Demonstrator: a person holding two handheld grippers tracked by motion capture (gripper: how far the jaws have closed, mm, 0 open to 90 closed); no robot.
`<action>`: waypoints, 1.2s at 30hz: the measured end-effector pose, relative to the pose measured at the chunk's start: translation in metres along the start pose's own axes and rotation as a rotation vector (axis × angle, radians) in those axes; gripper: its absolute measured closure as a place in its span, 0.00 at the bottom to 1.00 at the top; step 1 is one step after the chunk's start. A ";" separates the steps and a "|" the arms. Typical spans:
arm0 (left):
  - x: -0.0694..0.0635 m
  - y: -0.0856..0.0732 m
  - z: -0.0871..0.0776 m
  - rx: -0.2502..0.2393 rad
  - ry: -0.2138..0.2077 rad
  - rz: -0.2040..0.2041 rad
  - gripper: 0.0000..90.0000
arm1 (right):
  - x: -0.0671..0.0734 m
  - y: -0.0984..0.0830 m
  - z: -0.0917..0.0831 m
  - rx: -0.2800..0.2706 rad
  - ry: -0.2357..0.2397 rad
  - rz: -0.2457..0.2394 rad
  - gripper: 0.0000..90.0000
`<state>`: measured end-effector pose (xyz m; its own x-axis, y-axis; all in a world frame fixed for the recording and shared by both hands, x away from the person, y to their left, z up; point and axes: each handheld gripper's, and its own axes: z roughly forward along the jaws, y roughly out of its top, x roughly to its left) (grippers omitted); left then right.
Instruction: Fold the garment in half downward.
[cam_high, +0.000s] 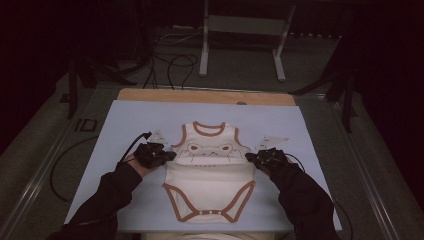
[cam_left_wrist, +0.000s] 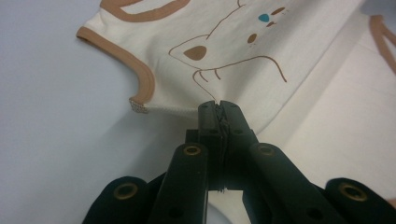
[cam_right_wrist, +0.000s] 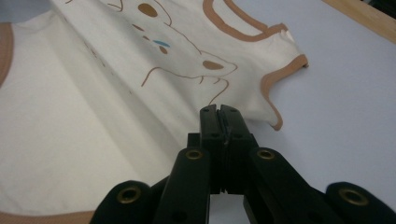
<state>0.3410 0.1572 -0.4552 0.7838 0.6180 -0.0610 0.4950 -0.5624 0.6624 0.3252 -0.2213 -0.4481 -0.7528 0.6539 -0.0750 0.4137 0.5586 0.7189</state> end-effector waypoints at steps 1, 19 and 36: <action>-0.001 -0.001 -0.001 -0.001 -0.005 0.004 0.99 | 0.002 0.000 -0.001 -0.003 0.004 -0.003 1.00; -0.033 -0.020 -0.014 0.014 -0.063 0.055 0.99 | 0.027 -0.019 -0.022 0.011 0.038 -0.020 1.00; -0.065 -0.044 -0.017 0.036 -0.059 0.080 0.99 | 0.049 -0.051 -0.026 0.051 0.089 0.015 1.00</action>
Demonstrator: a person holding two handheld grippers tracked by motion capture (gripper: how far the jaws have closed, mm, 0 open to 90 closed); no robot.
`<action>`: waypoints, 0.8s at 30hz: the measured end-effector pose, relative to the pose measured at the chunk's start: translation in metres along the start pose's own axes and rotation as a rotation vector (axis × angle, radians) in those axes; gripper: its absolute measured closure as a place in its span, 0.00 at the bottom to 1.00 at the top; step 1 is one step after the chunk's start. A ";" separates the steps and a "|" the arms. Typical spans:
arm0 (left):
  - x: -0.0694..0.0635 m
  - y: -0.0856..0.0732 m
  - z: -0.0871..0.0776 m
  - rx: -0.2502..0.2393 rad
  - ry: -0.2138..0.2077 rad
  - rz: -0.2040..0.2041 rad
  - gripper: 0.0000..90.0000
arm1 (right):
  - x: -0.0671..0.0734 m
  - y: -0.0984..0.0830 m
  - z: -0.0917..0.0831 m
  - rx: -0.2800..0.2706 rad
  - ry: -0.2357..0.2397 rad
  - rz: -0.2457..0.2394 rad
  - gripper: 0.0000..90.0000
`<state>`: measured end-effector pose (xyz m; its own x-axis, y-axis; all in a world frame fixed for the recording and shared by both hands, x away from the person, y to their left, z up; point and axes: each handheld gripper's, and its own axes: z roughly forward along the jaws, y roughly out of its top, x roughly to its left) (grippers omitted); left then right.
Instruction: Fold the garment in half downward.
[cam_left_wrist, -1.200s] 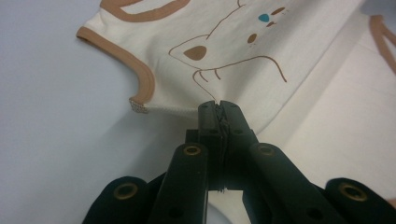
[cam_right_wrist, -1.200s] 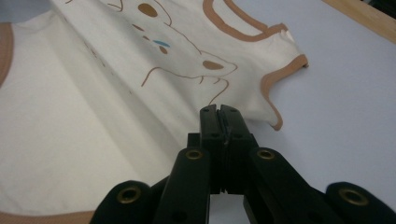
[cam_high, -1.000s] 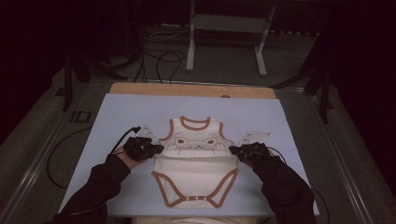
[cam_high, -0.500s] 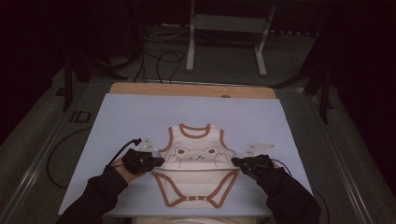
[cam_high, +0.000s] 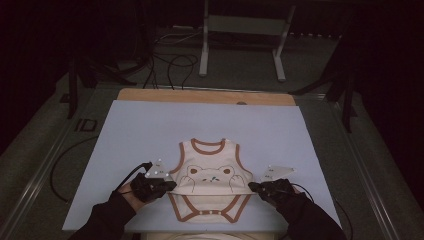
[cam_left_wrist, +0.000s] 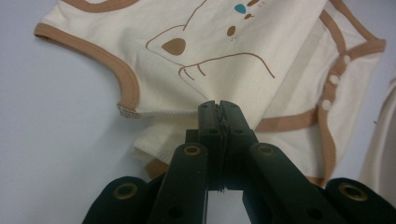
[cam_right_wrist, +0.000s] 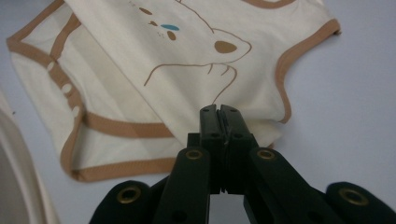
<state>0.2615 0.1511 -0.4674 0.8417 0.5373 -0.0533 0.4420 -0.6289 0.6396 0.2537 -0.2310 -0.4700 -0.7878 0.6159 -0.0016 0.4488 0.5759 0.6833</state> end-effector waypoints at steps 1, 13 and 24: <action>-0.003 -0.004 0.000 -0.009 -0.004 -0.005 0.99 | 0.002 -0.003 0.000 0.005 0.003 -0.003 1.00; -0.021 -0.018 0.001 -0.028 -0.005 -0.025 0.99 | 0.011 -0.019 -0.002 0.023 0.022 0.020 1.00; -0.024 -0.030 0.010 -0.017 -0.028 -0.035 0.99 | 0.014 -0.030 0.003 0.039 0.031 0.036 1.00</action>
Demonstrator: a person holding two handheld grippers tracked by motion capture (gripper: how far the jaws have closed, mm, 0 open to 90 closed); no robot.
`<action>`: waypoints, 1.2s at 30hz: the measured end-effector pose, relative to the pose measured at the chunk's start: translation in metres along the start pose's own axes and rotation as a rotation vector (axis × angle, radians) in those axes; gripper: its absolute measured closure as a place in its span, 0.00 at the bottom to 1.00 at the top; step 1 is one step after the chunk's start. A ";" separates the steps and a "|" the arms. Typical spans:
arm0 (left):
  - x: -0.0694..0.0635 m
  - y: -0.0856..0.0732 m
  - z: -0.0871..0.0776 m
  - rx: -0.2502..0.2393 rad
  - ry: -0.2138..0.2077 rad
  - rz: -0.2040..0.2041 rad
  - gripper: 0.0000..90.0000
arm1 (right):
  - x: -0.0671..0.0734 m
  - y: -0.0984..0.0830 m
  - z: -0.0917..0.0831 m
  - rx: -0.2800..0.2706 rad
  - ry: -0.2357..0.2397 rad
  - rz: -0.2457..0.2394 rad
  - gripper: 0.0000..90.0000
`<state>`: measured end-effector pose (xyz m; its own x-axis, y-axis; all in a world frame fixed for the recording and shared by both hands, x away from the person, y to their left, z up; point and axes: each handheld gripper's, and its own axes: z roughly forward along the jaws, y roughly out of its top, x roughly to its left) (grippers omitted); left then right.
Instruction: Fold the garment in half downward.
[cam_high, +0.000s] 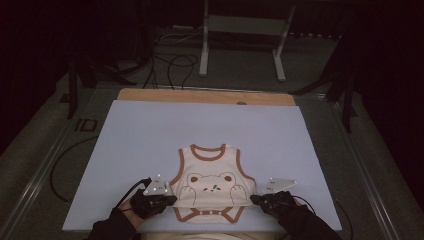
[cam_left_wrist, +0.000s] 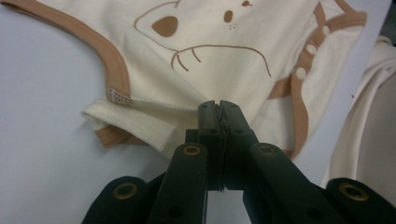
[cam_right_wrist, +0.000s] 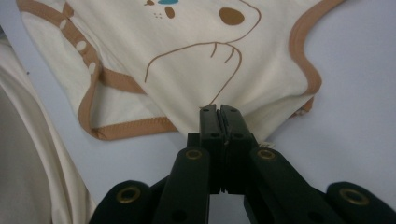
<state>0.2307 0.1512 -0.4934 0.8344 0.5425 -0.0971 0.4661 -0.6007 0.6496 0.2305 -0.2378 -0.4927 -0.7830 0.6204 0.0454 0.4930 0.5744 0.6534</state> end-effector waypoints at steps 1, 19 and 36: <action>0.000 -0.002 0.002 0.003 -0.003 -0.006 0.99 | -0.001 -0.003 0.002 0.008 0.001 0.002 0.99; -0.002 -0.013 0.011 0.023 -0.006 0.001 0.96 | 0.001 -0.016 0.009 0.015 0.025 0.014 0.97; 0.000 -0.010 0.009 0.034 -0.038 0.017 0.61 | 0.005 -0.014 0.007 -0.003 0.061 -0.040 0.54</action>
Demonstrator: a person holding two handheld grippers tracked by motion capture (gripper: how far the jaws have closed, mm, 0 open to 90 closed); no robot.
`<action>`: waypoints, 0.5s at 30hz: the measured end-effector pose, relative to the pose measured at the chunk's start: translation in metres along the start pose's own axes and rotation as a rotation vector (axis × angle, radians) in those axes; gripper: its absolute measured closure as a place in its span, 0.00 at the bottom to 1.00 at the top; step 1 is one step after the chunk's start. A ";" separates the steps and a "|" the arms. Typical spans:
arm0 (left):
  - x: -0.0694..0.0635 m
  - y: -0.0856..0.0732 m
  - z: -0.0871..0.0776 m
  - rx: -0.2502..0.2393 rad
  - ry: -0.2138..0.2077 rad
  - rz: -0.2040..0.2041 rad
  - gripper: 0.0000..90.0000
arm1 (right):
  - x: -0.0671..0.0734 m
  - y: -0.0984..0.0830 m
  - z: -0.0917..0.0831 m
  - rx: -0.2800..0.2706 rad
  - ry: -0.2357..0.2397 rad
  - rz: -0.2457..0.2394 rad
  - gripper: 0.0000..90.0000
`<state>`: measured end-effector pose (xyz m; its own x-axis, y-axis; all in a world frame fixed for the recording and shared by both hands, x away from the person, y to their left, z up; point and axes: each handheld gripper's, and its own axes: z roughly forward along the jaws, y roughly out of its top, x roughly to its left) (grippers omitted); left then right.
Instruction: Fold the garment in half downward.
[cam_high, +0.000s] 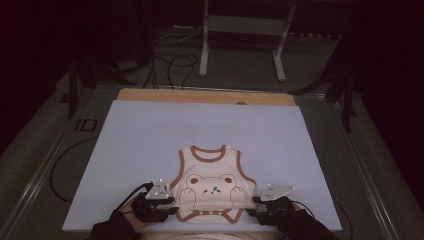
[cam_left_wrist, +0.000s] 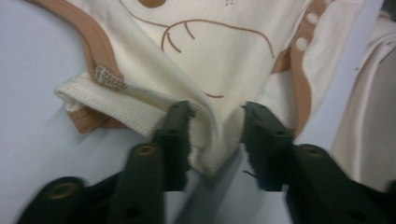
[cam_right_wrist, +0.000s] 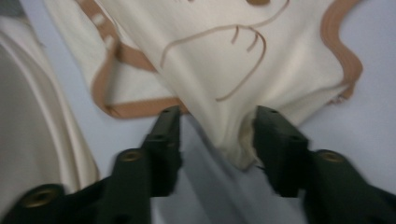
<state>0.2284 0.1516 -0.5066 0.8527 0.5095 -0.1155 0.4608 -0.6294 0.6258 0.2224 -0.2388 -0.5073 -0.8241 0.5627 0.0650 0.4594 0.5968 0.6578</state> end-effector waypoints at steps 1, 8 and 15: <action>0.001 0.002 -0.002 -0.008 -0.005 -0.002 0.58 | -0.001 0.002 -0.002 -0.020 0.013 0.011 0.47; 0.003 0.009 -0.010 -0.031 -0.004 0.000 0.30 | -0.005 0.011 -0.012 -0.056 -0.004 0.024 0.32; 0.011 0.022 -0.025 -0.073 -0.047 0.015 0.08 | -0.014 0.025 -0.026 -0.114 -0.006 0.037 0.16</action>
<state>0.2417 0.1584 -0.4750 0.8707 0.4713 -0.1408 0.4304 -0.5914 0.6819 0.2368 -0.2467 -0.4719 -0.8050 0.5869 0.0865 0.4487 0.5070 0.7359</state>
